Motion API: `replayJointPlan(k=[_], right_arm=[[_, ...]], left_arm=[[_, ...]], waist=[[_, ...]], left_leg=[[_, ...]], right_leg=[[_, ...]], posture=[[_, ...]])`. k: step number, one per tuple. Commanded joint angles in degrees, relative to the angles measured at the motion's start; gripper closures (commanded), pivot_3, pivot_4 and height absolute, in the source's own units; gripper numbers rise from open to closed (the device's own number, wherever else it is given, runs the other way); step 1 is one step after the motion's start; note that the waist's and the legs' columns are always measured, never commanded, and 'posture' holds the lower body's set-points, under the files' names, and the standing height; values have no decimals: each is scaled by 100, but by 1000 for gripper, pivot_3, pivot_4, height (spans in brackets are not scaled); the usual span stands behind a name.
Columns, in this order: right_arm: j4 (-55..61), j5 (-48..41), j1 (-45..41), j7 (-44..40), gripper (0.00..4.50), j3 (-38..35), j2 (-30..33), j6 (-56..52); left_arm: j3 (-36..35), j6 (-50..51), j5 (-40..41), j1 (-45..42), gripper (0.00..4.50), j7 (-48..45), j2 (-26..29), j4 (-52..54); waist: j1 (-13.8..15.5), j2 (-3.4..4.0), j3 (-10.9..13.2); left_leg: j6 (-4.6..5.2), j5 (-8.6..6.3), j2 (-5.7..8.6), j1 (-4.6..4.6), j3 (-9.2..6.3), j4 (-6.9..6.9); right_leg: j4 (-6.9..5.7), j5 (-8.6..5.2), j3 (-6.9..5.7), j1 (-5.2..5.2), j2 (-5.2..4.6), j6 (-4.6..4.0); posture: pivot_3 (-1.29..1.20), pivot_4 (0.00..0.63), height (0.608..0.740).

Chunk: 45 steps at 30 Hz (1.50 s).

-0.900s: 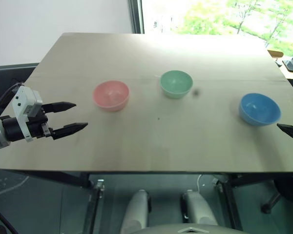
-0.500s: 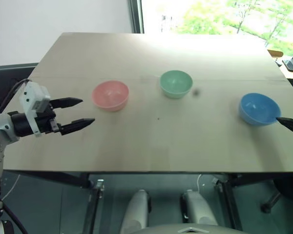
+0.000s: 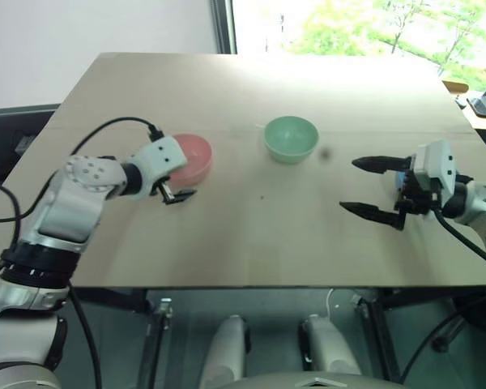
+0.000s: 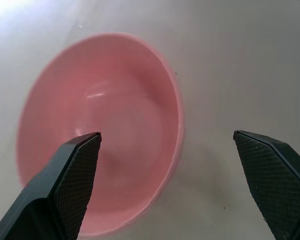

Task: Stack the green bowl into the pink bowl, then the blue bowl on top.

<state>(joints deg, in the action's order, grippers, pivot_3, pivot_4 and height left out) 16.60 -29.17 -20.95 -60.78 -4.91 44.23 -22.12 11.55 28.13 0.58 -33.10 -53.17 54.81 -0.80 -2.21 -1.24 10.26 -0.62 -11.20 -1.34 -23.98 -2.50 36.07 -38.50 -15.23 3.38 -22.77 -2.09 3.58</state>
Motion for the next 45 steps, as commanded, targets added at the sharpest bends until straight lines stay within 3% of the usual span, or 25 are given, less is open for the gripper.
replayJointPlan(k=[1,3,7,13,22,36,39,45], right_arm=[[-117,207,-347,40,34,195,-191,317],[-72,233,-351,40,0,207,-211,364],[0,250,-126,47,0,45,-104,438],[26,235,100,119,0,-62,-31,457],[150,240,372,236,0,-115,-23,538],[361,252,471,492,0,-51,-46,459],[357,273,459,532,0,-9,-64,475],[262,338,410,571,0,53,-135,531]], left_arm=[[290,-125,-347,-343,248,-128,-176,-220],[398,-239,-426,-452,842,-277,-235,-370],[449,-400,-549,-673,2478,-401,-310,-596],[459,-378,-447,-849,4384,-843,-456,-705],[515,-722,206,-898,4384,-1981,-772,141],[998,-1949,58,-1363,4384,-2429,-1732,-711],[1009,-2038,70,-1353,3577,-2645,-1714,-787],[912,-1995,56,-1349,1229,-2602,-1755,-821]], waist=[[4,-1,0],[19,-1,1],[21,-2,1],[19,-2,1],[20,-2,1],[15,-3,1],[5,-3,1],[6,-3,1]], left_leg=[[0,0,0,0,-1,0],[0,0,0,0,-4,0],[0,0,0,-3,-8,2],[0,0,0,-3,-8,3],[0,0,0,-5,-9,10],[1,0,2,-4,-11,19],[0,0,2,-4,-11,19],[1,0,2,-3,-12,19]], right_leg=[[0,0,-1,0,0,0],[-2,0,-3,0,0,-1],[-1,1,-6,0,0,-1],[-3,1,-7,0,0,-1],[-6,1,-7,1,0,-1],[-15,1,-7,2,1,-1],[-15,1,-6,2,1,-1],[-17,1,-6,3,1,-1]], posture=[[0,150,740],[0,150,740],[0,150,740],[0,150,740],[0,150,740],[0,150,740],[0,150,740],[0,150,740]])
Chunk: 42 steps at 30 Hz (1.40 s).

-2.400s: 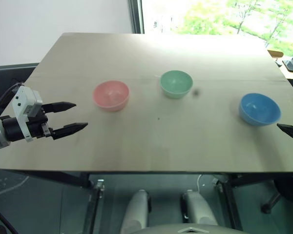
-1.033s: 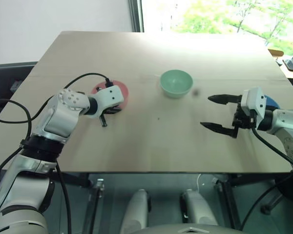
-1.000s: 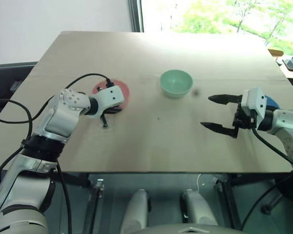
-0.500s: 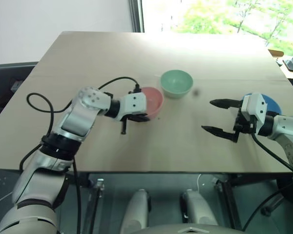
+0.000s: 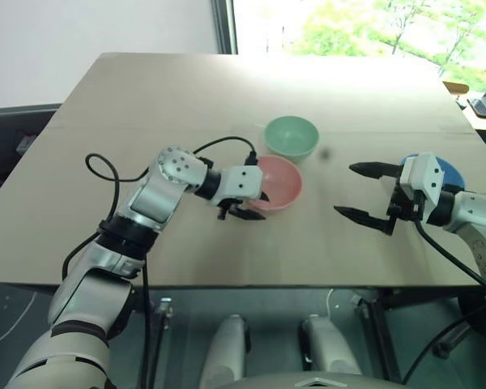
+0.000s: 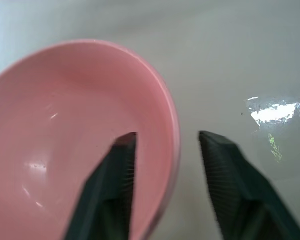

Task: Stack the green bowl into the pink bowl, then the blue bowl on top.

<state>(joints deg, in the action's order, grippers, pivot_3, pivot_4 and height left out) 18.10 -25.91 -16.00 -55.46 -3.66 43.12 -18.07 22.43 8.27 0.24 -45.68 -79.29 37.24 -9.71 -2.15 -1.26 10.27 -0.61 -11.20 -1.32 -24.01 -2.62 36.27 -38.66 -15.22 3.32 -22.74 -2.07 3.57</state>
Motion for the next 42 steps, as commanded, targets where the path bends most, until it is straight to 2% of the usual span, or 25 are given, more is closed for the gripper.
replayJointPlan(k=[1,3,4,10,12,14,18,21,25,30,31,33,42], right_arm=[[66,49,-102,33,0,-53,-36,160],[-67,165,-173,22,0,16,-62,256],[-179,279,-249,58,0,67,-87,335],[-1442,1592,-1155,439,0,703,-285,1202],[-2364,2255,-1759,489,0,1131,-379,1817],[-3022,2599,-2161,502,0,1364,-473,2242],[-4954,3384,-3442,507,0,1985,-861,3533],[-6155,3764,-4152,585,0,2261,-1172,4269],[-7336,4153,-4732,781,0,2484,-1490,5017],[-8188,4469,-5160,1025,0,2577,-1724,5438],[-8300,4553,-5220,1084,518,2603,-1747,5492],[-8480,4723,-5320,1194,1008,2675,-1763,5591],[-8905,5433,-5591,1894,4484,2983,-1890,5845]], left_arm=[[-207,24,117,-76,836,30,2,111],[-364,200,273,-13,141,72,33,294],[-508,432,399,7,41,130,57,409],[-1743,1420,1321,568,41,482,471,1297],[-2604,1885,2162,1038,41,702,354,1595],[-3062,1707,2359,1360,41,955,290,1758],[-3674,2398,2840,2106,41,1151,749,2298],[-4072,2613,3052,2635,41,1489,849,2727],[-4456,2767,3213,3260,41,1915,863,3186],[-4757,3001,3513,3768,41,2330,862,3641],[-4806,3025,3562,3831,0,2391,874,3702],[-4881,3065,3655,3931,0,2482,895,3798],[-5048,3058,3963,4227,0,2643,1017,3935]], waist=[[0,0,0],[-6,0,0],[-7,0,0],[-48,3,2],[-53,3,2],[-85,7,9],[-72,4,15],[-123,6,20],[-89,4,22],[-99,5,24],[-100,5,24],[-114,5,24],[-171,7,25]], left_leg=[[0,0,0,0,0,0],[0,0,0,0,0,0],[0,0,0,0,0,1],[0,0,-2,6,3,1],[0,0,-4,12,5,-2],[0,0,-7,20,21,0],[0,0,-6,17,19,1],[-1,0,-6,18,24,-2],[-2,-1,-2,16,14,-8],[-4,-1,-1,16,12,-9],[-4,-1,-1,17,12,-8],[-4,-1,0,17,11,-9],[-5,-2,0,20,13,-13]], right_leg=[[0,0,0,0,0,0],[0,0,0,0,0,0],[-1,0,0,0,0,0],[-10,-1,5,-2,3,0],[-15,-1,7,-2,3,-1],[-18,0,20,-2,2,-1],[-16,1,19,-3,2,-2],[-16,1,25,-5,0,-2],[-13,2,15,-4,-7,-4],[-15,3,15,-4,-9,-5],[-16,3,15,-4,-9,-5],[-17,3,14,-4,-9,-6],[-17,2,17,-5,-8,-6]], posture=[[0,150,740],[0,150,740],[0,150,740],[0,150,740],[0,150,740],[0,150,740],[0,150,740],[0,150,740],[0,150,740],[0,150,740],[0,150,740],[0,150,740],[0,150,740]])
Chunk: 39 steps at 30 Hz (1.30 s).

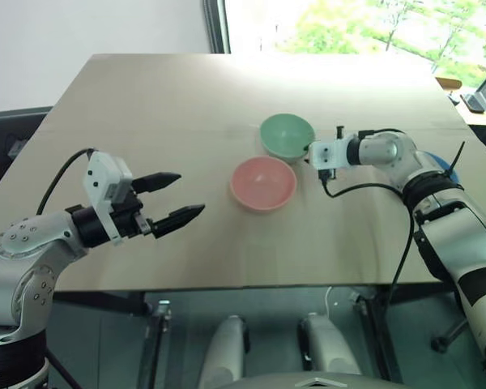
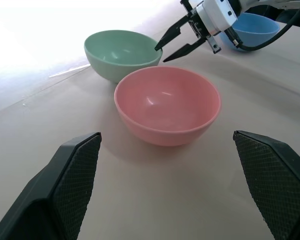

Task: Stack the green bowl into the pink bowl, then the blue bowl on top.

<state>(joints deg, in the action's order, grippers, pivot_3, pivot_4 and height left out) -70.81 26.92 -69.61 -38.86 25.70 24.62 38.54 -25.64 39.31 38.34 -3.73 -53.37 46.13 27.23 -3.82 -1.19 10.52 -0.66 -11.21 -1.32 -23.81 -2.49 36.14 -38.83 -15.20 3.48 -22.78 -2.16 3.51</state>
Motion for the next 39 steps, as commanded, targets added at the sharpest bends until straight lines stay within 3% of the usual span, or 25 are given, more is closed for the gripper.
replayJointPlan(k=[1,14,20,23,27,31,32,33,39], right_arm=[[-38,224,-249,314,4484,90,-58,212],[-146,464,-462,677,4484,84,-67,354],[775,-1322,-319,-1725,4484,-804,29,524],[2636,-2632,265,-3247,4484,-929,50,-560],[4743,-3357,912,-3944,4484,-797,193,-2192],[5300,-3350,1207,-4094,4484,-703,247,-2946],[5355,-3298,1259,-4106,3906,-673,267,-3005],[5394,-3246,1295,-4096,3710,-655,283,-3066],[5840,-3173,1491,-3788,1125,-946,615,-3320]], left_arm=[[-246,-46,178,47,0,68,139,248],[-198,-147,308,218,0,255,159,366],[-144,-294,348,346,0,4,225,277],[-145,-428,473,287,0,-290,216,116],[-111,-632,388,270,0,-537,280,-132],[-42,-843,215,263,0,-667,356,-287],[-28,-858,218,236,0,-659,353,-301],[-20,-862,230,214,0,-652,346,-310],[45,-911,311,199,0,-695,311,-262]], waist=[[-7,1,0],[-8,2,1],[-10,7,11],[-22,8,11],[37,9,12],[82,8,11],[103,8,11],[129,9,11],[154,9,12]], left_leg=[[0,0,0,0,0,0],[-1,-1,0,0,1,-2],[-1,-1,0,-1,2,-4],[-1,-1,-5,4,2,-6],[-1,-2,-7,1,-15,-10],[-2,-2,-2,0,-15,-9],[-2,-2,-2,0,-15,-8],[-2,-2,-1,1,-14,-7],[-3,-2,-1,-3,-12,-8]], right_leg=[[0,0,0,0,0,0],[0,0,2,-1,0,0],[3,0,3,-1,-1,1],[0,0,2,0,2,1],[0,0,-14,2,3,0],[0,0,-17,1,-2,-1],[1,0,-18,2,-2,-1],[1,-1,-18,2,-2,-1],[6,-1,-19,1,-2,-2]], posture=[[0,150,740],[0,150,740],[0,150,740],[0,150,740],[0,150,740],[0,150,740],[0,150,740],[0,150,740],[0,150,740]])
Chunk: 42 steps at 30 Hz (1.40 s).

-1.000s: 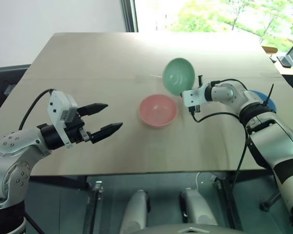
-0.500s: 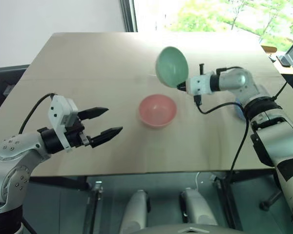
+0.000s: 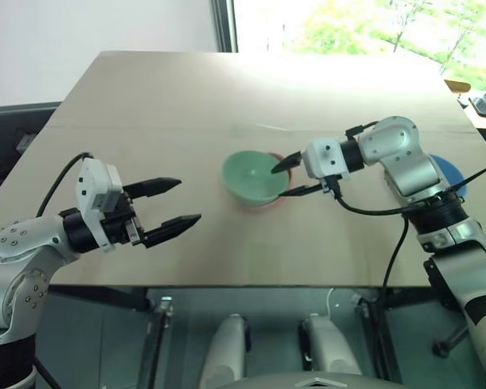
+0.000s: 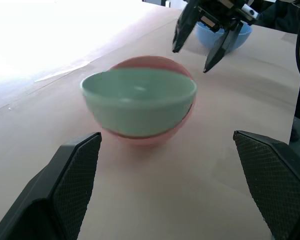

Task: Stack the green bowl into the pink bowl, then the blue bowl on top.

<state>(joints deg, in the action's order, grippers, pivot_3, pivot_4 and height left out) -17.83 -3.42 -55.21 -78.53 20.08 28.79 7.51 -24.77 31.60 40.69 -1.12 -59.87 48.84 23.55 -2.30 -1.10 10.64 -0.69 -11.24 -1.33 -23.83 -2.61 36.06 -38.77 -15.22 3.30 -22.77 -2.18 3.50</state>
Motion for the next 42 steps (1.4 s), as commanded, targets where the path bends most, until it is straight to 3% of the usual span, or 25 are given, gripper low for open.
replayJointPlan(k=[1,5,8,11,18,25,32,36,37,38,40,42], right_arm=[[711,-201,115,306,1125,-521,273,-376],[1529,-469,522,832,1125,-1163,729,-1441],[2261,-87,1504,2183,1125,-2277,1263,-3016],[2976,344,2418,2988,1125,-2786,1580,-4063],[4184,-17,3296,3892,1125,-3611,1254,-6781],[4287,-530,3279,4147,1125,-3661,984,-7565],[3628,-604,3346,4358,1125,-3415,1087,-7095],[3362,-652,3263,4351,2661,-3313,1206,-6880],[3319,-666,3255,4338,3310,-3281,1235,-6823],[3290,-682,3253,4332,3488,-3257,1258,-6781],[3211,-705,3222,4340,4372,-3196,1264,-6687],[3172,-711,3197,4301,4449,-3111,1277,-6495]], left_arm=[[-13,-168,76,-84,0,-65,34,108],[92,-182,196,-290,0,-155,39,131],[418,-259,185,-738,0,-410,133,36],[741,-320,114,-1162,0,-524,113,-104],[1289,-582,-144,-1691,0,-809,41,-552],[1434,-590,-144,-1914,0,-889,15,-703],[1340,-497,-79,-1802,0,-879,84,-508],[1245,-445,-15,-1703,0,-859,136,-389],[1233,-439,-7,-1690,0,-849,141,-376],[1227,-437,-4,-1683,0,-842,144,-369],[1214,-442,-2,-1658,0,-823,147,-358],[1192,-438,4,-1631,0,-776,134,-349]], waist=[[1,0,0],[43,-2,0],[65,-4,-2],[190,-9,-5],[-24,4,-1],[-4,2,-1],[-5,2,-1],[-9,2,-1],[-9,2,-1],[-8,2,-1],[-8,2,-1],[-6,2,-1]], left_leg=[[0,0,0,0,-1,0],[0,0,1,-5,-7,0],[0,0,2,-5,-6,1],[-1,-1,6,-15,-20,2],[0,-1,-3,-5,13,-6],[1,-1,-6,-3,28,-7],[1,-1,-6,-4,29,-7],[1,-1,-6,-4,30,-8],[1,-1,-6,-4,30,-8],[2,-1,-6,-4,30,-8],[2,-2,-6,-4,30,-8],[1,-2,-6,-4,31,-8]], right_leg=[[0,0,0,0,0,0],[3,0,-8,0,-2,0],[6,0,-8,2,-4,0],[25,-1,-25,8,-6,-1],[24,-1,13,0,7,2],[27,-1,30,-2,11,5],[29,-1,30,-2,11,6],[29,-1,31,-3,12,5],[29,-1,31,-3,12,5],[29,-1,31,-3,12,5],[29,-1,31,-3,12,6],[29,-1,32,-3,12,6]], posture=[[0,150,740],[0,150,740],[0,150,740],[0,150,740],[0,150,740],[0,150,740],[0,150,740],[0,150,740],[0,150,740],[0,150,740],[0,150,740],[0,150,740]])
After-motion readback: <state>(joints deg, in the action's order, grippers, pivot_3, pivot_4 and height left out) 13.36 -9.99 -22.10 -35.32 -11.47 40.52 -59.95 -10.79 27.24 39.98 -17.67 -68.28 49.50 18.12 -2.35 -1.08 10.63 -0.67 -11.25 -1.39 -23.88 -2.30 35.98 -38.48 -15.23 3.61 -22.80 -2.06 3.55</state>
